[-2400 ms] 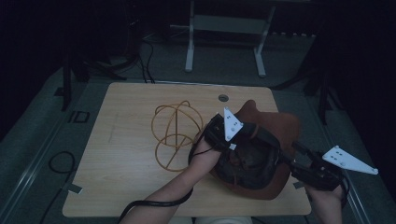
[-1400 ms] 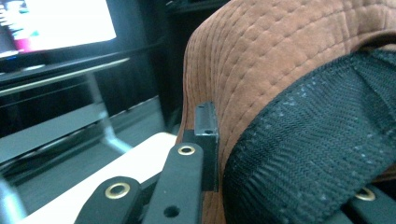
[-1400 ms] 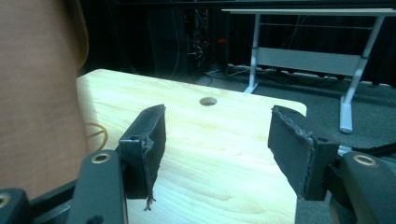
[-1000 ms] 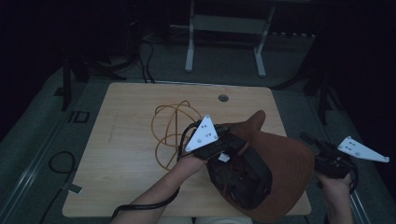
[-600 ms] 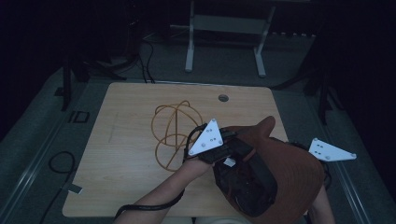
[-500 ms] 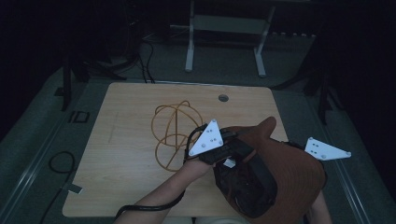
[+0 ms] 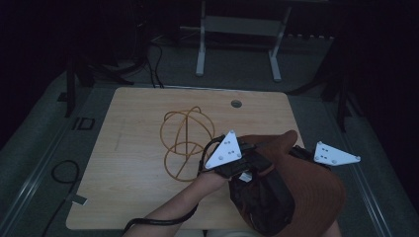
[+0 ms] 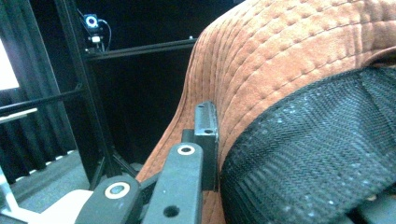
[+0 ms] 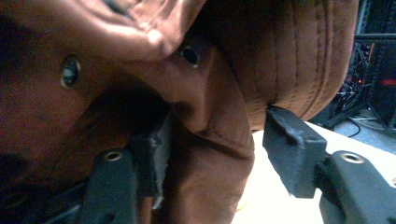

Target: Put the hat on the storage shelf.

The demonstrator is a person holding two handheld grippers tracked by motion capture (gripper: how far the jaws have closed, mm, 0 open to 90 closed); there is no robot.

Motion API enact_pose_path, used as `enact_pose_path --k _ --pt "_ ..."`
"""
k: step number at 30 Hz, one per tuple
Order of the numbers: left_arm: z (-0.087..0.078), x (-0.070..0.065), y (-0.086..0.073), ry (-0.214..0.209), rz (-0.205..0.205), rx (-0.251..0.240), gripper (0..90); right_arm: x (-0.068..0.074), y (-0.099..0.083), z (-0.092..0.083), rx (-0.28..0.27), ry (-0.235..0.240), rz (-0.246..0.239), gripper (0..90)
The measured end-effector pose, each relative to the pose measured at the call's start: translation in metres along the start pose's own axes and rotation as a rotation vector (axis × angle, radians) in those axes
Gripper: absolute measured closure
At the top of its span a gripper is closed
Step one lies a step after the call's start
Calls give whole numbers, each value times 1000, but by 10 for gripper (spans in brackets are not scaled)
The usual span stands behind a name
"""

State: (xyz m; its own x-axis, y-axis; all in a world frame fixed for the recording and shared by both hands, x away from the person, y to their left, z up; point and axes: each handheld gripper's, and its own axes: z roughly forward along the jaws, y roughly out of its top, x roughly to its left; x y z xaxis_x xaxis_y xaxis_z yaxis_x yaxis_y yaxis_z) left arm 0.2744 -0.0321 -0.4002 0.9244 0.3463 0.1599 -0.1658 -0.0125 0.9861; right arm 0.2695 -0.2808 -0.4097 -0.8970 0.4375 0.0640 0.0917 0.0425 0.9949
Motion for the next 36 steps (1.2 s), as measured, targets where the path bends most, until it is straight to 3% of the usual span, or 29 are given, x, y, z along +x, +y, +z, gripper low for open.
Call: enact_pose_path --k 4,10,12,15,17,22,25,31,36 --pt "1 3 -2 -9 -42 -11 860 0 -1 2 -12 4 13 536" --pt "-1 6 1 10 -43 -3 841 2 -1 2 -2 4 8 803" --pt "0 6 2 10 -42 6 821 2 -1 1 -7 14 16 842" --pt "-1 6 4 17 -40 12 765 3 0 0 -10 26 16 853" --pt "-2 8 5 22 -41 19 679 4 1 -1 -2 34 18 855" --pt "-6 10 10 107 -21 51 441 3 2 -4 -20 38 32 856" --pt "-10 11 13 156 -1 79 371 1 5 -9 -38 18 42 856" --pt "-17 11 19 212 21 154 322 -4 10 -17 -49 -49 26 856" --pt "-30 14 23 229 -17 176 298 -8 11 -23 -66 -93 24 856"
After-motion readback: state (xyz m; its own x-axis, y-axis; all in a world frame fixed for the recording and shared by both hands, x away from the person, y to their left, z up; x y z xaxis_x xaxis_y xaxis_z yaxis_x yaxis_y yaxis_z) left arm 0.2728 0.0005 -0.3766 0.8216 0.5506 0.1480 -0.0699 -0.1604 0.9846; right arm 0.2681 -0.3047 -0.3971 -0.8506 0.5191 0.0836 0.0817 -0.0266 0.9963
